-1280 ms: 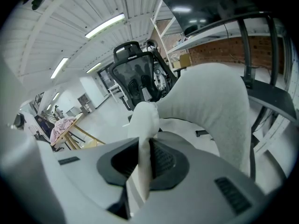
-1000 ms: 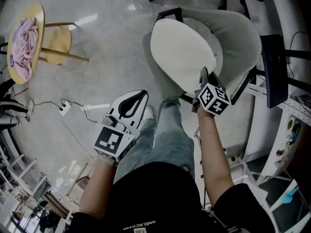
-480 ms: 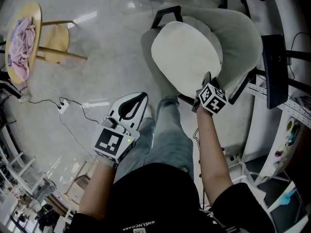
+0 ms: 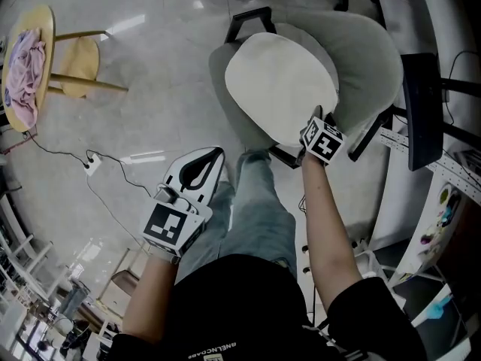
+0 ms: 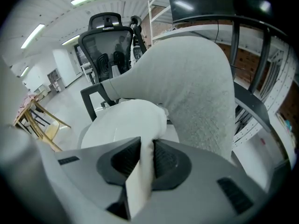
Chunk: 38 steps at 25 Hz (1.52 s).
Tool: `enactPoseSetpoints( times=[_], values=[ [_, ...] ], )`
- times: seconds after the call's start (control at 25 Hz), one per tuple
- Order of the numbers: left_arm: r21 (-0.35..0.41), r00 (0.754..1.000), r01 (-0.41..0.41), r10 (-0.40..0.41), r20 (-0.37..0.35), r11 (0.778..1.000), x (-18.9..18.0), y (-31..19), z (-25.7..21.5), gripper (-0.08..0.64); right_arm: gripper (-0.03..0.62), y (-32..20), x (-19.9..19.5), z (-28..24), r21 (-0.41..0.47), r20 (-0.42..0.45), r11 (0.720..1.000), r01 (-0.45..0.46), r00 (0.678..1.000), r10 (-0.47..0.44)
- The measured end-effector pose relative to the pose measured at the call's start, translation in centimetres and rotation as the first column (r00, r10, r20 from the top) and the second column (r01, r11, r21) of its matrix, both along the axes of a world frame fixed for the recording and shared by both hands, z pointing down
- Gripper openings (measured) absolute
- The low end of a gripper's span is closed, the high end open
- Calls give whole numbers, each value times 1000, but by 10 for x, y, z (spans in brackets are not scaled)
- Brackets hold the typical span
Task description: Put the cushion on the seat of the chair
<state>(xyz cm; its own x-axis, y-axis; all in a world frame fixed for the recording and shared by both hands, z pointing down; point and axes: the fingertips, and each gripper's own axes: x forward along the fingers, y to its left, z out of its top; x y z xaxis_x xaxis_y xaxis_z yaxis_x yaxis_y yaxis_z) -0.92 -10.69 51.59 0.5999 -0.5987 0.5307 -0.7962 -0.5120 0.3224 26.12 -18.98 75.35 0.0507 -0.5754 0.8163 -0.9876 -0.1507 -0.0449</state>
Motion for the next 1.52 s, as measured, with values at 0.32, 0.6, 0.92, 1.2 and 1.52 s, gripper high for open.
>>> enactPoseSetpoints(
  times=[0.32, 0.6, 0.92, 1.2, 1.52],
  values=[
    [-20, 1000, -3, 3, -6, 1000, 13, -15, 9, 12, 63, -18, 15, 30, -76, -25, 997, 15, 1000, -17],
    [-41, 1000, 19, -19, -5, 999, 10, -26, 16, 12, 66, -35, 28, 53, -130, -53, 991, 23, 998, -30],
    [-61, 999, 46, -47, -9, 997, 8, -28, 22, 12, 78, -40, 36, 77, -199, -73, 980, 26, 996, -41],
    [-80, 998, 64, -65, -14, 995, 8, -25, 25, 12, 104, -42, 41, 88, -241, -87, 970, 15, 995, -37],
    [-76, 997, 75, -76, -10, 994, 6, -24, 23, 12, 260, -44, 38, 98, -282, -56, 960, 6, 998, -23]
  ],
)
